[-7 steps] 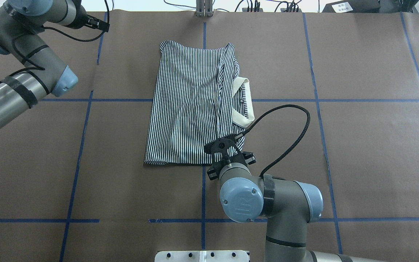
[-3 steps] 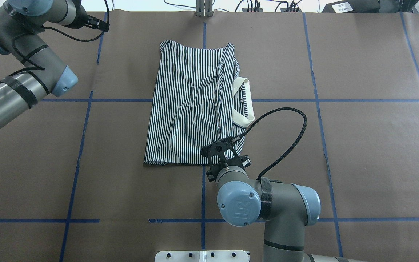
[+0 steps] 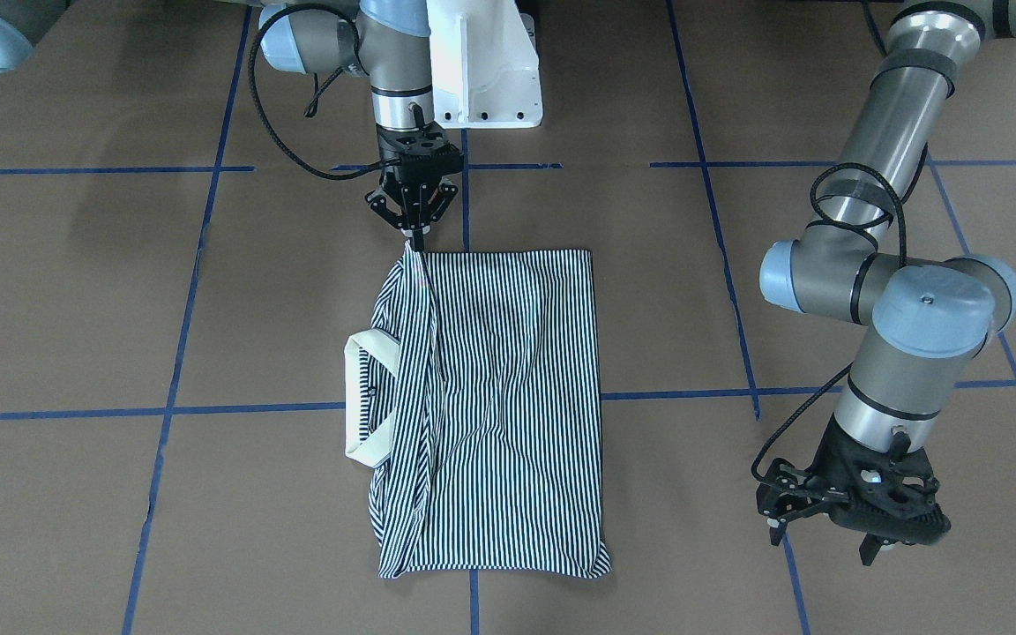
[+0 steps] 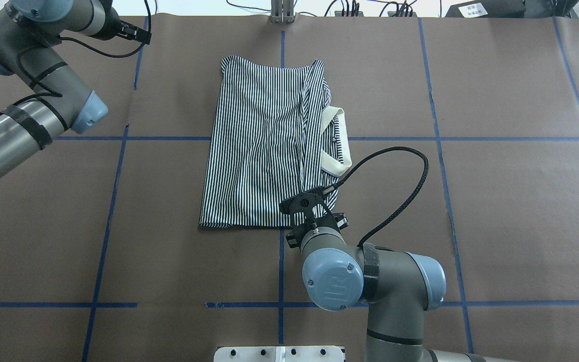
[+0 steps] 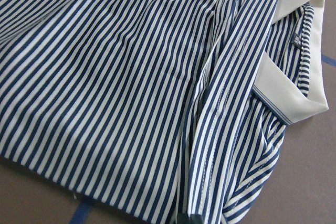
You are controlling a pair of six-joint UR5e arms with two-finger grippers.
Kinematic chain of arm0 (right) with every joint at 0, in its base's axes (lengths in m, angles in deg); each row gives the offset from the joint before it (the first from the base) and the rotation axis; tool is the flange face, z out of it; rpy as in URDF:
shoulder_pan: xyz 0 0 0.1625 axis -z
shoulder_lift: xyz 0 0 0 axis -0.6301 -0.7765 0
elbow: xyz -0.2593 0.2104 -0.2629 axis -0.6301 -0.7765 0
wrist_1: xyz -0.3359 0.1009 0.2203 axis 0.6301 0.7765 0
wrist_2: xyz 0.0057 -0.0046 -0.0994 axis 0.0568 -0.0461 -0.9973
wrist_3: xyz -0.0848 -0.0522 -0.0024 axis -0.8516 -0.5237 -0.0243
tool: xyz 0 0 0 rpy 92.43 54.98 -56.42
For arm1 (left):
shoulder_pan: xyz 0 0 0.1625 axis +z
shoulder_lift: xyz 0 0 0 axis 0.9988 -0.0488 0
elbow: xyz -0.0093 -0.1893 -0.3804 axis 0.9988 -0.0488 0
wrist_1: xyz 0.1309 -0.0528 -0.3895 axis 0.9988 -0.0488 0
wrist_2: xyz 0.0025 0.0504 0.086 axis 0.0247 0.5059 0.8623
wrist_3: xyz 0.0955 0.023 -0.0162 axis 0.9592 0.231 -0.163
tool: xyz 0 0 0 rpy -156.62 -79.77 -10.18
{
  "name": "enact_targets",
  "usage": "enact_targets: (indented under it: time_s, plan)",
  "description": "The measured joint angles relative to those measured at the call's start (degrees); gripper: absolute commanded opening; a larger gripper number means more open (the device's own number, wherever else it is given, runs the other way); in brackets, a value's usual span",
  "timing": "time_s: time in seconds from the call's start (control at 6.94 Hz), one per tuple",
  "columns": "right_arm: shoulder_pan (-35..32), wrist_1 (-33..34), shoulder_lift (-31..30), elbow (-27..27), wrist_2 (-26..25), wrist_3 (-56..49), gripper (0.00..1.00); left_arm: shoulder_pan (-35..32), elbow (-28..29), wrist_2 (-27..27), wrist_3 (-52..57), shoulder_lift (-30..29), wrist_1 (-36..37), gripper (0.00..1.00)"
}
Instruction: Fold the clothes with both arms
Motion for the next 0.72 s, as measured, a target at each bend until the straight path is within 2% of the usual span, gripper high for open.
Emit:
enact_targets:
  time_s: [0.43, 0.58, 0.72]
  plan:
    - [-0.2, 0.0, -7.4, 4.6, -0.1, 3.3, 0.0, 0.1, 0.0, 0.0, 0.0, 0.0, -0.1, 1.0]
    - [0.3, 0.1, -9.2, 5.6, -0.5, 5.2, 0.87, 0.1, 0.0, 0.0, 0.0, 0.0, -0.1, 1.0]
    - [1.3, 0.1, -9.9, 5.6, -1.2, 6.8, 1.0, 0.2, 0.0, 0.0, 0.0, 0.0, -0.1, 1.0]
